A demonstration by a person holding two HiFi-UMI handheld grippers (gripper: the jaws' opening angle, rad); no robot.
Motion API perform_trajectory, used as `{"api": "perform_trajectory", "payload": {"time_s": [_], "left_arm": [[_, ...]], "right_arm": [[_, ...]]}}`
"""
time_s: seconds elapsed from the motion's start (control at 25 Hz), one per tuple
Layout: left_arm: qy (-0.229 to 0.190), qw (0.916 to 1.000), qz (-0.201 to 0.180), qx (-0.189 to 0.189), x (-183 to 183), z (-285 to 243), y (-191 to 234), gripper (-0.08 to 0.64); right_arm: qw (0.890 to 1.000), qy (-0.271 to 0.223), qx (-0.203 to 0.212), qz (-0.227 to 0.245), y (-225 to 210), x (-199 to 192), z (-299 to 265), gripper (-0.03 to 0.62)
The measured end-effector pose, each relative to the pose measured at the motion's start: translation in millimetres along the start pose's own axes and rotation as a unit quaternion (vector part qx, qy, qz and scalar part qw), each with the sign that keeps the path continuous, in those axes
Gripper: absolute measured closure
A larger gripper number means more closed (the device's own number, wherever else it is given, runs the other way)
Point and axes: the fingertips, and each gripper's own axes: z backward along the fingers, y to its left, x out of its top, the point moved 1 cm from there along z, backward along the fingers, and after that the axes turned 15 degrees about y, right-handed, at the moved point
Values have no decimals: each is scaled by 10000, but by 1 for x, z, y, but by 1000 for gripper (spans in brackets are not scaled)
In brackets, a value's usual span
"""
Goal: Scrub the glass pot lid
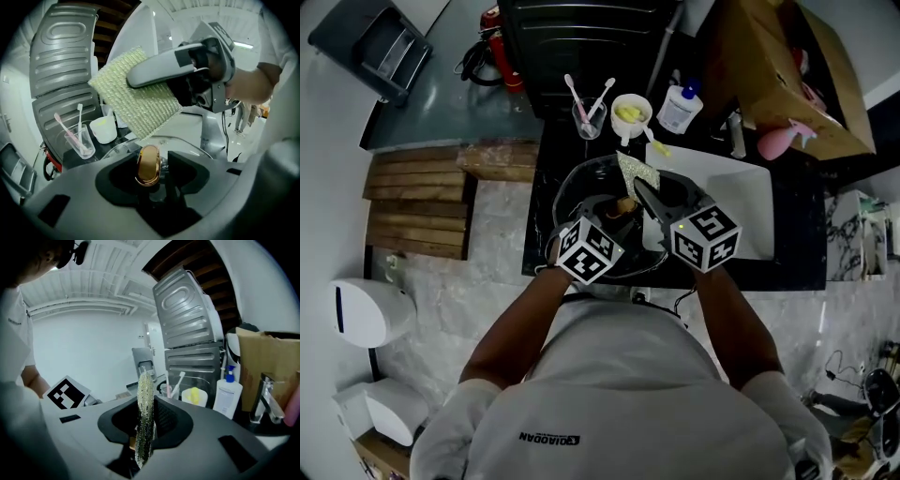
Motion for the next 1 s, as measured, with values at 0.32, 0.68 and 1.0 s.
{"api": "perform_trajectory", "payload": {"time_s": [0.32, 0.68, 1.0], "left_arm": [[-287, 9993, -62, 213, -2, 0, 9, 400], [-354, 9992, 202, -15, -4, 2, 10, 401], [-372, 9986, 363, -115, -5, 2, 12, 399]], "right_arm": [[9282, 1357, 132, 3462, 43, -6, -101, 505], [8304, 2346, 646, 5013, 32, -40, -160, 505], [8191, 2837, 1506, 4754, 28, -65, -159, 509]]}}
